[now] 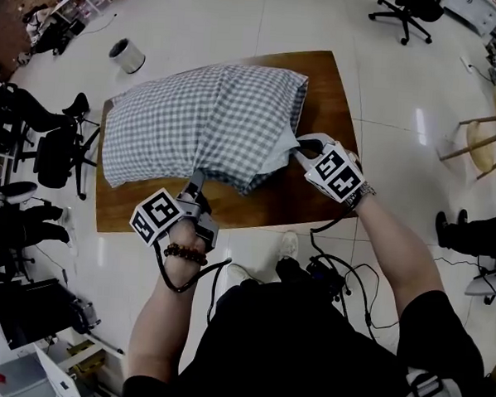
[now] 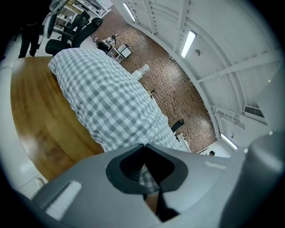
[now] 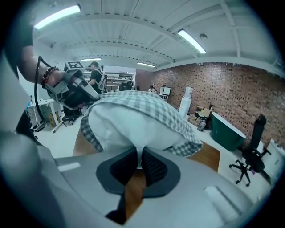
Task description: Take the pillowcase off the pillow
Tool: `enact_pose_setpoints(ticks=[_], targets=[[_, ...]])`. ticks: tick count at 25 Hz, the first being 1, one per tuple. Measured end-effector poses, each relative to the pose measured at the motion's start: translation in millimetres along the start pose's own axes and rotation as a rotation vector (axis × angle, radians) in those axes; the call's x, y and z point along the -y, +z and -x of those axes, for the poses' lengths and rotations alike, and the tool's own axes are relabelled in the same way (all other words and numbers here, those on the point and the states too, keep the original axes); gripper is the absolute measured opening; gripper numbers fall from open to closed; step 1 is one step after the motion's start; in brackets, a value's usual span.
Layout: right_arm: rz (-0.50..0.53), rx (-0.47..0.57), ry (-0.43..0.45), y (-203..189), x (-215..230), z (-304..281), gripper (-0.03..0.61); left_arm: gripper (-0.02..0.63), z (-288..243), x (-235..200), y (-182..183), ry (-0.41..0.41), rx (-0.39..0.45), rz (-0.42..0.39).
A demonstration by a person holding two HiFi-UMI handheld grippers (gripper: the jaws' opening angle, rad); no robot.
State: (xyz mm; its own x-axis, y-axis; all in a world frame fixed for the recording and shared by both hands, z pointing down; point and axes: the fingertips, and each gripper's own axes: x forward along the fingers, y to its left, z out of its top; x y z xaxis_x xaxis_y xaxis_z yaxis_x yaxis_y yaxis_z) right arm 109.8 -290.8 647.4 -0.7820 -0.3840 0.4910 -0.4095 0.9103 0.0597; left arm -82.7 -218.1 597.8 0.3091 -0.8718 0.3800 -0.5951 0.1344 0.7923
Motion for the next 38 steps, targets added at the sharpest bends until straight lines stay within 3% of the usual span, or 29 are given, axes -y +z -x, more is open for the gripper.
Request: enact_pose_setpoints(ticks=[6, 18, 22, 25, 29, 34, 38], targets=[[0.005, -0.026, -0.072, -19, 9, 28, 0.018, 0.003, 20, -23, 0, 0.007, 0.049, 0.04], [-0.098, -0.07, -0.164, -54, 19, 59, 0.015, 0.003, 56, -73, 30, 0.032, 0.135, 0.108], [-0.099, -0.093, -0.159, -59, 10, 54, 0.015, 0.004, 52, -70, 26, 0.04, 0.101, 0.087], [-0.082, -0.102, -0.134, -60, 6, 49, 0.022, 0.006, 42, -61, 10, 0.029, 0.028, 0.101], [-0.093, -0.145, -0.07, -67, -4, 45, 0.083, 0.009, 39, -34, -3, 0.008, -0.057, 0.084], [-0.082, -0.219, 0.012, -78, -12, 56, 0.154, 0.113, 41, 3, -1, -0.062, -0.096, 0.053], [-0.1, -0.221, -0.01, -75, -2, 72, 0.155, 0.19, 48, 32, 1, -0.083, -0.11, 0.028]])
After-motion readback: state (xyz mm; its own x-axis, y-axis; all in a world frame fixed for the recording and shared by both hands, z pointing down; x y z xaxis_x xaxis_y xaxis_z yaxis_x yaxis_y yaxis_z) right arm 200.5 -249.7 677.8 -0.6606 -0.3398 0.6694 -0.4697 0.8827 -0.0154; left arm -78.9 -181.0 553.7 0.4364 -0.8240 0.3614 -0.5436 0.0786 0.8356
